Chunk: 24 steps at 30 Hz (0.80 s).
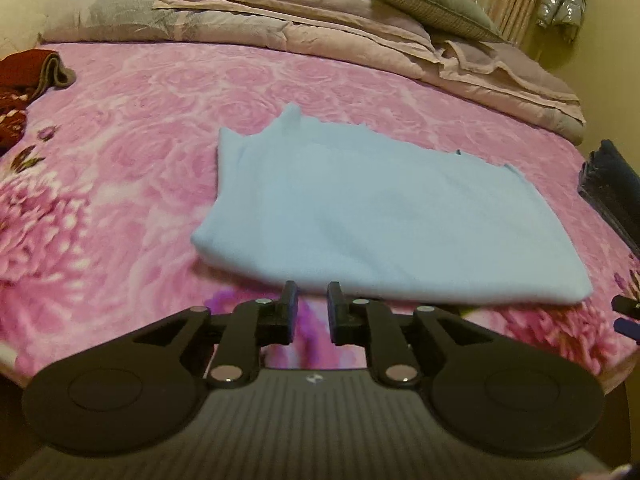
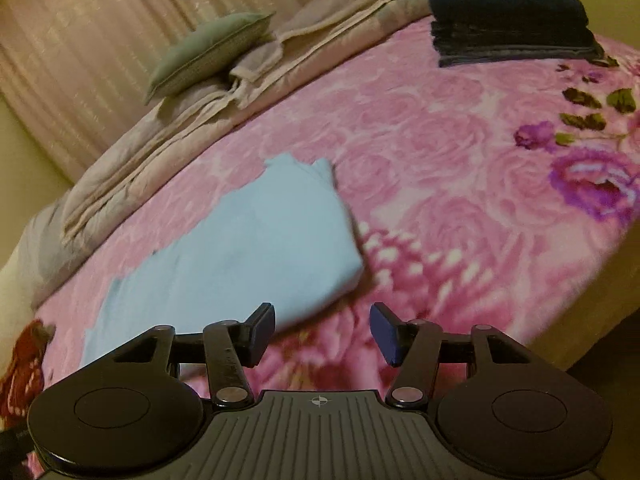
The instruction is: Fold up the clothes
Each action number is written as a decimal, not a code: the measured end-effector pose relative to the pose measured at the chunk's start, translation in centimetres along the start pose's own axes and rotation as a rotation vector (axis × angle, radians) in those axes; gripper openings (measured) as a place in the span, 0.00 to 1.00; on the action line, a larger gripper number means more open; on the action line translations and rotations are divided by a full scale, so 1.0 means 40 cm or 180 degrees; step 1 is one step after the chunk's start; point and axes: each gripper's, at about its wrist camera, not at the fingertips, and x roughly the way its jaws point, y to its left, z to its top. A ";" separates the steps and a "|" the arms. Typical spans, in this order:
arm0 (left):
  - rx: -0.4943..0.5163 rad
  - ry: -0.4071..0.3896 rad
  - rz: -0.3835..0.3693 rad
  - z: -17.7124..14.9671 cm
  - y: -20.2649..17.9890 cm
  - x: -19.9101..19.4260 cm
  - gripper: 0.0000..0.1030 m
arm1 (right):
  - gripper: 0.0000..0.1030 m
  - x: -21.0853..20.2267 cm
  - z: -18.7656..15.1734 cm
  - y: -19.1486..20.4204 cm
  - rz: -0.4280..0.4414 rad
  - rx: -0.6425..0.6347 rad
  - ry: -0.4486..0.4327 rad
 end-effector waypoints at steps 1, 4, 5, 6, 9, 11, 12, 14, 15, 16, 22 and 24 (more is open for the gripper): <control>-0.0011 -0.0011 0.0006 -0.008 0.002 -0.012 0.14 | 0.55 -0.008 -0.009 0.006 -0.0011 -0.0015 0.0020; -0.0027 -0.0051 0.0009 -0.030 0.018 -0.056 0.15 | 0.55 -0.031 -0.032 0.026 -0.0057 -0.0071 0.0081; -0.0016 -0.0060 0.0021 -0.034 0.023 -0.070 0.16 | 0.55 -0.038 -0.040 0.038 -0.0111 -0.0105 0.0110; -0.0003 -0.0070 0.0034 -0.039 0.028 -0.085 0.17 | 0.55 -0.044 -0.048 0.051 -0.0166 -0.0139 0.0140; 0.0065 -0.0115 0.0074 -0.049 0.043 -0.126 0.19 | 0.55 -0.052 -0.073 0.079 -0.0239 -0.0133 0.0221; 0.0096 -0.0152 0.0070 -0.051 0.054 -0.153 0.19 | 0.56 -0.053 -0.093 0.100 -0.0275 -0.0131 0.0278; 0.0104 -0.0172 0.0066 -0.051 0.058 -0.165 0.19 | 0.57 -0.052 -0.102 0.111 -0.0287 -0.0145 0.0306; 0.0103 -0.0205 0.0064 -0.050 0.066 -0.185 0.19 | 0.60 -0.050 -0.118 0.129 -0.0293 -0.0184 0.0355; 0.0105 -0.0219 0.0061 -0.050 0.067 -0.194 0.20 | 0.62 -0.049 -0.126 0.137 -0.0296 -0.0204 0.0379; 0.0107 -0.0231 0.0059 -0.050 0.068 -0.202 0.20 | 0.63 -0.048 -0.131 0.145 -0.0296 -0.0224 0.0396; 0.0155 -0.0226 0.0137 -0.044 0.059 -0.214 0.20 | 0.63 -0.040 -0.130 0.161 -0.0244 -0.0244 0.0399; 0.0184 -0.0222 0.0174 -0.042 0.049 -0.216 0.20 | 0.63 -0.035 -0.123 0.155 -0.0220 -0.0225 0.0390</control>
